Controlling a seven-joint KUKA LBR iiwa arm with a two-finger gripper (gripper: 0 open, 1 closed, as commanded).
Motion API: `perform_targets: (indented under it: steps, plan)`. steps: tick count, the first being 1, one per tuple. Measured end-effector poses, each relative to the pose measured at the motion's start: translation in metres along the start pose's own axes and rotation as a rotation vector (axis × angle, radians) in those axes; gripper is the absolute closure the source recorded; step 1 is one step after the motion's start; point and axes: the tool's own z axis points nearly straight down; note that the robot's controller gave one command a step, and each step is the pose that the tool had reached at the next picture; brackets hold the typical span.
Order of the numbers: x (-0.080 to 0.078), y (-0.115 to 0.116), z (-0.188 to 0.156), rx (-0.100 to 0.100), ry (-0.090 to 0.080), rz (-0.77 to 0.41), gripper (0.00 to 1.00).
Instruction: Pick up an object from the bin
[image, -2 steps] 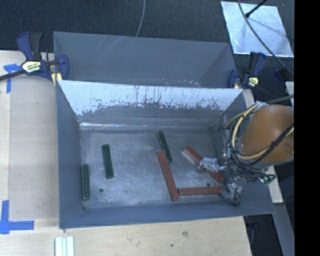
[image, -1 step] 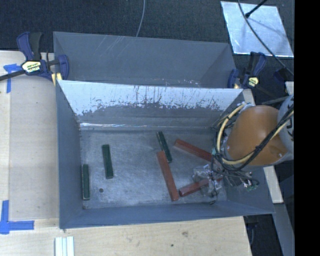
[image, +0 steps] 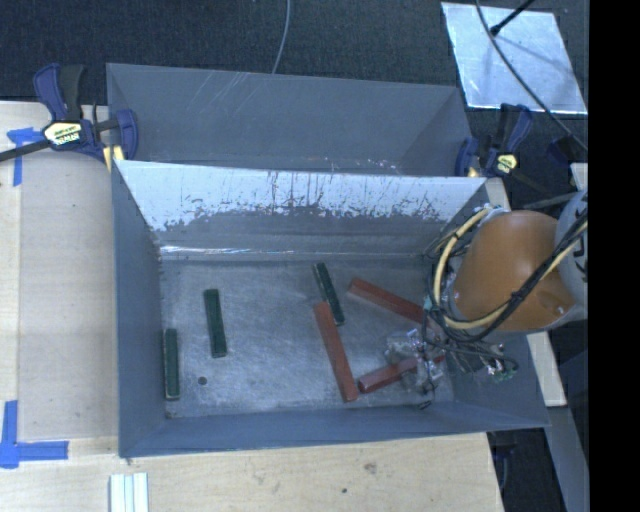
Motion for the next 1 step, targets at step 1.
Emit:
perform_targets:
  steps: [1]
  plan:
    - [0.0075, -0.0293, -0.2005, 0.005, -0.007, -0.005, 1.0]
